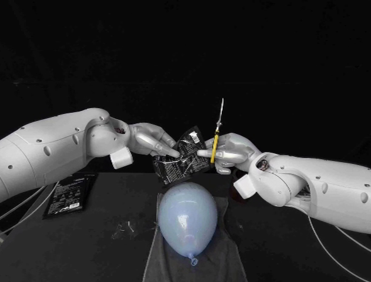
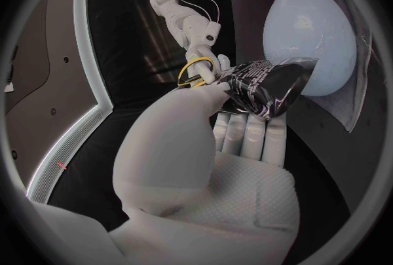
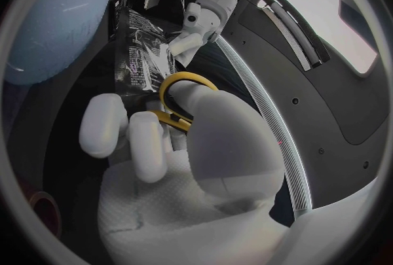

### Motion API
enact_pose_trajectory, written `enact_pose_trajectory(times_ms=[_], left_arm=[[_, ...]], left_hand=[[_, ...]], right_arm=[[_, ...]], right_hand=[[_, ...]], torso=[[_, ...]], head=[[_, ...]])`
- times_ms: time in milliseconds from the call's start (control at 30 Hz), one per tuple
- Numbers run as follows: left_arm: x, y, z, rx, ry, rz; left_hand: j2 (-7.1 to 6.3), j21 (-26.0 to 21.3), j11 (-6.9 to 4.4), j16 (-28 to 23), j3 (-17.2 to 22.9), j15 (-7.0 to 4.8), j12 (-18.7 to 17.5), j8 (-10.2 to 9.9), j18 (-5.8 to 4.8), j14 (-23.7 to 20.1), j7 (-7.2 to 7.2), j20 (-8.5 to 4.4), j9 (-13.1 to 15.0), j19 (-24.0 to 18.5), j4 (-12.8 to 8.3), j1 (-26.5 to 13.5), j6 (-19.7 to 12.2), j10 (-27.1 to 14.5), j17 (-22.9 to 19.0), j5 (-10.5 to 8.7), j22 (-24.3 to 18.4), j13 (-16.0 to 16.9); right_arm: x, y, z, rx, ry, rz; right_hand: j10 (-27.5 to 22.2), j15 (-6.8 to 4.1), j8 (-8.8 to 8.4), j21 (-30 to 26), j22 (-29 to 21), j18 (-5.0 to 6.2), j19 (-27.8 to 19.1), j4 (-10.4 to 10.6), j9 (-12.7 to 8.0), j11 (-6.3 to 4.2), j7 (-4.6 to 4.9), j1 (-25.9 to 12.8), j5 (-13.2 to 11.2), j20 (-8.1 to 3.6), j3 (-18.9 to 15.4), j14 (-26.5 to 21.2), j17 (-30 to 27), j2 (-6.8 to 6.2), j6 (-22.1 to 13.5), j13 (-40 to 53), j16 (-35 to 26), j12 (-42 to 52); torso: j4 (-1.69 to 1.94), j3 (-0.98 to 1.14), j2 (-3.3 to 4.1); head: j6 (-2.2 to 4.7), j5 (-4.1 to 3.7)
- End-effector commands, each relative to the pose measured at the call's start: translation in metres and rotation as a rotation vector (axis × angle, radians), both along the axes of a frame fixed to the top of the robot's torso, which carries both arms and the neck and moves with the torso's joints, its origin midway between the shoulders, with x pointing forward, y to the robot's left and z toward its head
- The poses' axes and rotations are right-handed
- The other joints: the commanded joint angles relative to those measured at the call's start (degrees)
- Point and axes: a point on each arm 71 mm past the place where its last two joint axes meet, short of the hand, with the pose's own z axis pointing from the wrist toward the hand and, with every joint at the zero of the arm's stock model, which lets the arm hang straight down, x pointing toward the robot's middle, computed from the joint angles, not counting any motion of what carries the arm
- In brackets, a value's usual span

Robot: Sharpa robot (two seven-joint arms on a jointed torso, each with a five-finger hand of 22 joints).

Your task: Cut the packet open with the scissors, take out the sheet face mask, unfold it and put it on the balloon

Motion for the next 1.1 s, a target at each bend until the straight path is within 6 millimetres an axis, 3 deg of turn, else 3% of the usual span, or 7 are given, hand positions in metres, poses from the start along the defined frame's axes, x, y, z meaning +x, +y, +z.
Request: enact_pose_trajectory(times_ms=[33,333,533,567,633,800,1100], left_arm=[[0.0,-0.003,0.003,-0.013,-0.006,-0.002],[0.001,-0.003,0.003,-0.035,-0.006,0.042],[-0.001,0.001,0.002,-0.056,0.025,0.049],[-0.001,0.001,0.002,-0.06,0.028,0.049],[-0.002,0.002,0.002,-0.078,0.035,0.055],[-0.001,0.01,-0.001,-0.143,0.054,0.117],[0.002,0.033,-0.021,-0.357,0.07,0.306]], left_hand=[[0.45,0.36,0.13,-0.34,0.05,-0.17,-0.24,0.17,1.03,0.4,-0.02,-0.27,1.1,-0.08,-0.27,0.02,0.46,0.48,-0.06,0.18,0.07,0.07],[-1.15,-0.1,1.06,-1.31,-1.22,0.56,-1.38,-1.05,0.67,-0.36,1.18,0.51,1.17,-1.53,1.62,-3.51,-1.99,-0.23,-0.31,0.06,-0.2,0.02],[-8.04,-6.31,3.51,-5.37,-11.74,3.18,-1.59,-6.47,0.68,-7.19,3.09,3.64,-1.08,-5.85,8.43,-14.61,-9.7,-8.88,-1.51,0.09,-4.1,0.0],[-7.99,-6.92,3.68,-5.81,-13.18,3.4,-1.62,-6.75,0.7,-7.93,3.23,3.91,-1.22,-6.27,8.37,-15.53,-10.16,-9.24,-1.68,0.13,-4.48,0.02],[-1.08,-11.13,4.41,-7.54,-35.15,4.24,-1.1,-7.49,1.16,-10.48,2.93,4.65,-1.78,-7.32,8.66,-12.03,-11.39,-11.21,-2.49,0.11,-7.52,0.28],[-8.51,-13.94,5.69,-8.67,-45.43,5.34,-1.8,-9.53,-0.62,-12.97,5.6,4.71,-2.73,-9.38,9.01,-14.24,-15.3,-14.26,-3.31,0.62,-9.31,-0.1],[-11.44,-15.74,6.21,-8.55,-47.96,5.84,-1.32,-9.58,-1.83,-13.96,6.11,4.68,-2.86,-10.56,9.09,-16.9,-16.75,-15.92,-3.71,1.0,-10.0,0.08]], right_arm=[[-0.001,0.001,-0.001,-0.023,0.002,0.005],[-0.001,-0.003,0.0,-0.025,-0.021,-0.044],[-0.001,-0.009,0.001,-0.021,-0.039,-0.084],[-0.002,-0.009,0.001,-0.02,-0.039,-0.087],[-0.002,-0.011,0.002,-0.016,-0.041,-0.094],[-0.004,-0.014,0.003,-0.008,-0.064,-0.124],[-0.007,-0.022,0.006,0.006,-0.098,-0.179]], right_hand=[[6.39,-0.44,0.51,0.51,0.31,-0.36,0.14,-0.29,0.53,-4.12,-0.17,0.3,0.06,-0.47,0.37,1.17,-0.15,0.82,0.35,0.1,-0.08,0.11],[7.57,-0.79,1.19,1.37,1.06,-0.59,0.71,-0.49,1.31,-4.48,-0.52,0.05,0.06,-0.87,0.62,1.27,-0.19,0.62,0.55,0.22,-0.13,-0.03],[7.87,-0.89,1.4,1.83,1.44,-0.71,0.99,-0.59,1.55,-4.58,-0.62,0.01,0.06,-0.97,0.75,1.32,-0.13,0.55,0.62,0.26,-0.11,-0.1],[7.87,-0.89,1.4,1.83,1.44,-0.71,0.99,-0.59,1.55,-4.58,-0.62,0.01,0.06,-0.97,0.75,1.32,-0.13,0.55,0.62,0.26,-0.11,-0.1],[8.11,-0.97,1.58,2.05,1.63,-0.76,1.14,-0.7,1.76,-4.66,-0.7,-0.05,0.06,-1.05,0.83,1.34,-0.23,0.42,0.7,0.29,-0.14,-0.18],[8.23,-1.01,1.7,2.2,1.77,-0.8,1.24,-0.78,1.89,-4.71,-0.76,-0.1,0.06,-1.11,0.88,1.35,-0.26,0.28,0.76,0.29,-0.15,-0.25],[8.33,-1.08,1.81,2.38,1.93,-0.85,1.35,-0.97,2.06,-4.77,-0.81,-0.03,0.07,-1.18,1.11,1.36,-0.4,0.24,0.78,0.28,-0.2,-0.41]], torso=[[-0.02,0.01,0.01],[-0.02,0.03,0.01],[-0.07,0.04,0.01],[-0.03,0.05,0.01],[-0.01,0.07,-0.02],[-0.07,0.02,-0.01],[0.03,0.02,-0.04]], head=[[0.05,0.0],[0.29,-0.05],[0.49,-0.08],[0.61,-0.09],[0.84,-0.04],[1.16,-0.01],[2.0,0.03]])
